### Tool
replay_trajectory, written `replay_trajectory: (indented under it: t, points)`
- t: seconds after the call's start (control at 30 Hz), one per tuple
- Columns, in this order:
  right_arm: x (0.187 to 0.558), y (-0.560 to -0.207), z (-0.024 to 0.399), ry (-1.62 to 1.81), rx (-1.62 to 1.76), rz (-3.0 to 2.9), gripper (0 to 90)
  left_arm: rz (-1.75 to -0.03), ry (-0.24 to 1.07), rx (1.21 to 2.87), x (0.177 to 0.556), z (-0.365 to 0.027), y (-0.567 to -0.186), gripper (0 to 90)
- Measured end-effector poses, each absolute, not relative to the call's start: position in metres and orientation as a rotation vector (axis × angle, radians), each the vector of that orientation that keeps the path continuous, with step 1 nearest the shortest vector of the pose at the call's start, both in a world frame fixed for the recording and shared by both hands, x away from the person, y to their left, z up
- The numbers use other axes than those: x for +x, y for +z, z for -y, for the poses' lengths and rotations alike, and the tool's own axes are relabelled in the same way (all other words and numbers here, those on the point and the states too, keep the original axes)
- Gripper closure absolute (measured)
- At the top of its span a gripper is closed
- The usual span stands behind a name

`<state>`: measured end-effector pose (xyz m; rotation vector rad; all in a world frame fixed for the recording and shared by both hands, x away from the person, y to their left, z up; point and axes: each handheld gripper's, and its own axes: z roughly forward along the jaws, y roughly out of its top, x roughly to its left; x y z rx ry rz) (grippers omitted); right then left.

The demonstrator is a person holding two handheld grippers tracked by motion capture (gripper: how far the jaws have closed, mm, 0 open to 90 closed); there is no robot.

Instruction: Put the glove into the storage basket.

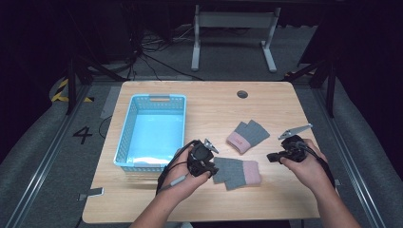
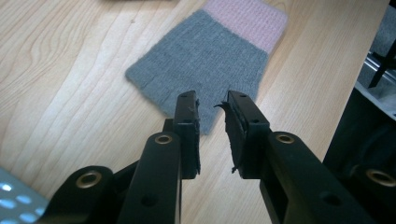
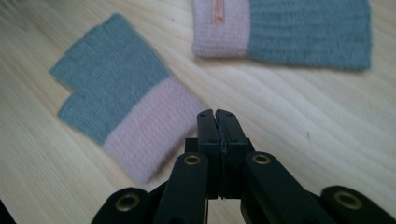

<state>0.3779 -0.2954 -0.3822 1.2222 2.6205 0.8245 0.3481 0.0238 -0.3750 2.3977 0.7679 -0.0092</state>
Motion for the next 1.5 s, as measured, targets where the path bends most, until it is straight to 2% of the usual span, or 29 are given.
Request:
replay_trajectory:
  t: [0.3,0.73,1.5]
  points:
    - [0.409,-0.381,0.269,0.843,1.16,-2.645,90.0,-0.794,-0.023,2.404,0.347,-0.037,-0.375,70.1]
    - [0.446,-0.402,0.237,0.777,1.15,-2.686,90.0,-0.826,-0.019,2.401,0.346,-0.048,-0.374,69.0]
    - [0.461,-0.425,0.224,0.688,1.166,-2.7,90.0,-0.822,-0.028,2.401,0.348,-0.05,-0.373,68.4]
